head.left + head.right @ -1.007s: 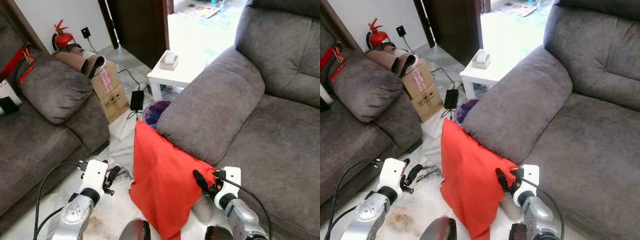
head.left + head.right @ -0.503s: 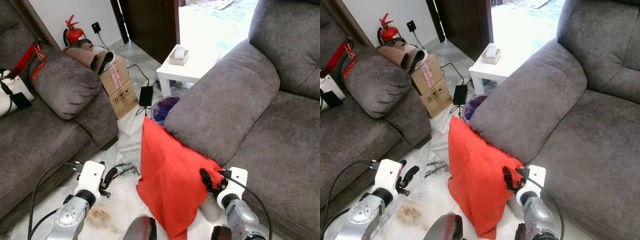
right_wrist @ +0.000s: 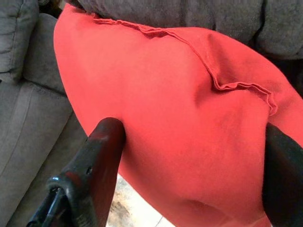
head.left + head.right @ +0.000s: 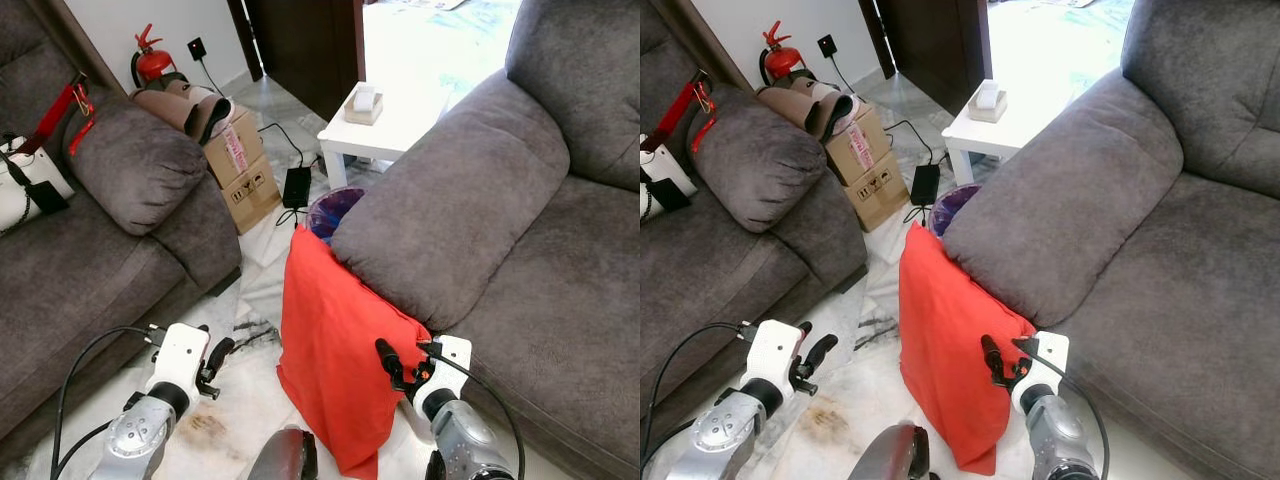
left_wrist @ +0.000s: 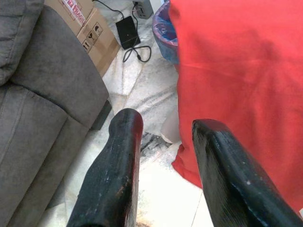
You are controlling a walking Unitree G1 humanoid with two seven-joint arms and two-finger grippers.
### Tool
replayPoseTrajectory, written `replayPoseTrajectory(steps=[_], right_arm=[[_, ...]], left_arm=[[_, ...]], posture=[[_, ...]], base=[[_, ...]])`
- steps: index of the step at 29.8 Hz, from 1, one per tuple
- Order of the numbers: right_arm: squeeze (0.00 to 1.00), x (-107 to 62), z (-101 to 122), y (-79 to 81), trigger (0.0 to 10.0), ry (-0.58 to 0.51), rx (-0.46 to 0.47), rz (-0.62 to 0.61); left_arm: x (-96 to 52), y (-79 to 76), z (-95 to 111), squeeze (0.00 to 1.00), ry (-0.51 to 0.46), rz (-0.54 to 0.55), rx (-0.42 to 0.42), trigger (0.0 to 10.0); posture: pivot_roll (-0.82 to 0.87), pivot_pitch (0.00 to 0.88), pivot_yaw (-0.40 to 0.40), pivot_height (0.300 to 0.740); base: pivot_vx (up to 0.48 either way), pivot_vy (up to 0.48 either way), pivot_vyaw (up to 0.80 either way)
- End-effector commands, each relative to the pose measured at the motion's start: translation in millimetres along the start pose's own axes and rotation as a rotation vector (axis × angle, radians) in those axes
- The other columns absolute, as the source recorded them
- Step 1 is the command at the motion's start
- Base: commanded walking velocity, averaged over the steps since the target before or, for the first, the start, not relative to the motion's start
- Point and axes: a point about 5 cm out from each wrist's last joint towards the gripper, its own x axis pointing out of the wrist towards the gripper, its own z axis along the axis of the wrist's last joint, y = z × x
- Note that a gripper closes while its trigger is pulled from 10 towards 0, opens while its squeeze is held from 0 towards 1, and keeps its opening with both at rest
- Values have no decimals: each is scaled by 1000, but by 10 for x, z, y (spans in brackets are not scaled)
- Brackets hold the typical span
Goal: Move the pillow to the sofa from floor
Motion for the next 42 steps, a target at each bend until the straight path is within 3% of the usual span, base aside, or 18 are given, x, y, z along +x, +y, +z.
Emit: replayPoseTrajectory(steps=[1, 26, 30, 42], right_arm=[[0, -12, -138, 84, 0, 33, 29, 15], [0, 13, -120, 142, 0, 11, 42, 28], [0, 17, -160, 200, 0, 27, 27, 61], [0, 26, -207, 250, 0, 62, 33, 77]], left_arm=[[-68, 49, -58, 0, 32, 5, 9, 10000], [-27, 24, -29, 0, 27, 17, -23, 10000], [1, 40, -29, 0, 19, 44, -78, 10000], [79, 64, 11, 0, -14, 79, -130, 10000]], posture=[[302, 239, 219, 630], [279, 224, 202, 630], [269, 214, 196, 630], [239, 170, 171, 630]], base=[[0, 0, 0], [0, 0, 0], [0, 0, 0], [0, 0, 0]])
